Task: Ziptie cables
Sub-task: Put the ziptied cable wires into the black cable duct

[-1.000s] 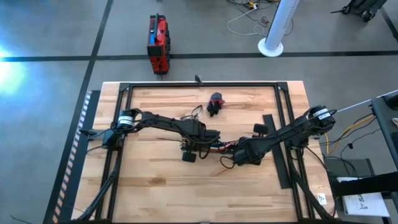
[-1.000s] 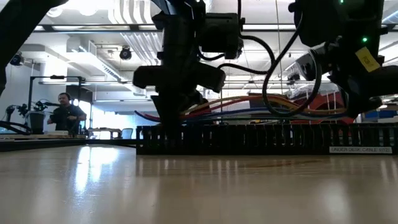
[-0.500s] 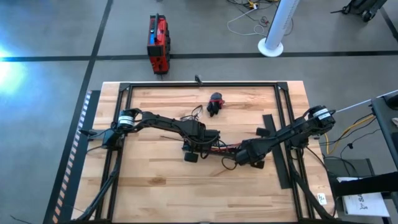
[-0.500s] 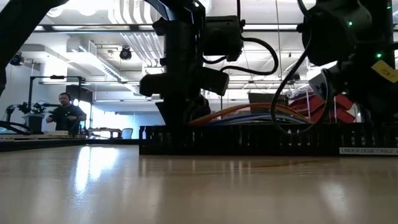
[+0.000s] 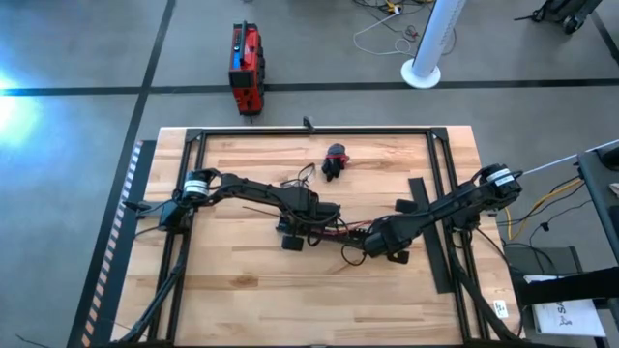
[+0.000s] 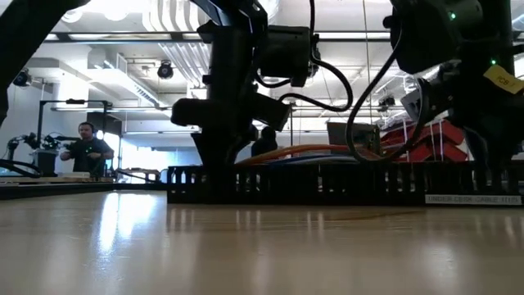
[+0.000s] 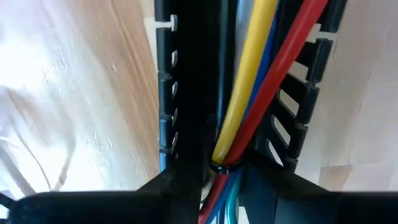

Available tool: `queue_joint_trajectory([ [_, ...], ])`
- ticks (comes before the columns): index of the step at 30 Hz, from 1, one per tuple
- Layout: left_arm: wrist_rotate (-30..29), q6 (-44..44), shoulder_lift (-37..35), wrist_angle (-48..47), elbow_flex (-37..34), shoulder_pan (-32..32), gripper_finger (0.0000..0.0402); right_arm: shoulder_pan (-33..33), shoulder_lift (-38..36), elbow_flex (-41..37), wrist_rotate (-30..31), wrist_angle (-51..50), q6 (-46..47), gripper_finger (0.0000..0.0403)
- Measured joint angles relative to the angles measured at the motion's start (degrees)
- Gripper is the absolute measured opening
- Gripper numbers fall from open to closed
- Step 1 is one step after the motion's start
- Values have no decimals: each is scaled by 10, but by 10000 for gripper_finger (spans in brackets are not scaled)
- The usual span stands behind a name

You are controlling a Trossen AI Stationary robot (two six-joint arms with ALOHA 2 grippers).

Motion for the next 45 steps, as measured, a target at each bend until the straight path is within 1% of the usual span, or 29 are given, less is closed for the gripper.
queue_joint_trajectory([
  [4, -1, -5, 0, 0, 0, 0, 60, 0, 0, 20, 0, -5, -2, 141],
  [7, -1, -8, 0, 0, 0, 0, 52, 0, 0, 36, 2, -13, -12, 163],
  [11, -1, -8, -1, -13, 0, 0, 41, 3, -13, 39, 35, -19, -27, 178],
  [14, -1, -8, -1, -32, 0, 0, 31, 8, -44, 19, 55, -20, -46, 179],
  [16, -1, -9, -1, -35, 0, 0, 27, 12, -73, -1, 55, -18, -48, 175],
  [19, -1, -9, -1, -36, 0, 0, 28, 19, -135, -45, 54, 2, -30, 165],
  [24, -2, -14, -1, -31, -4, 0, 36, 21, -239, -130, 33, 100, 20, 147],
  [27, -3, -18, -1, -31, -4, 0, 34, 21, -275, -176, 15, 167, 39, 141],
  [30, -5, -18, -1, -30, -4, 0, 29, 21, -284, -218, 3, 212, 43, 141],
  [35, -5, -18, -1, -30, -4, 0, 30, 21, -274, -274, 4, 299, 45, 150],
  [38, -5, -18, -1, -30, -4, 1, 32, 21, -269, -293, 14, 344, 38, 150],
  [41, -5, -18, -1, -30, -4, 1, 29, 22, -264, -301, 30, 349, 38, 131],
  [45, -5, -18, -1, -30, -4, 1, 28, 21, -258, -307, 48, 341, 39, 70],
])
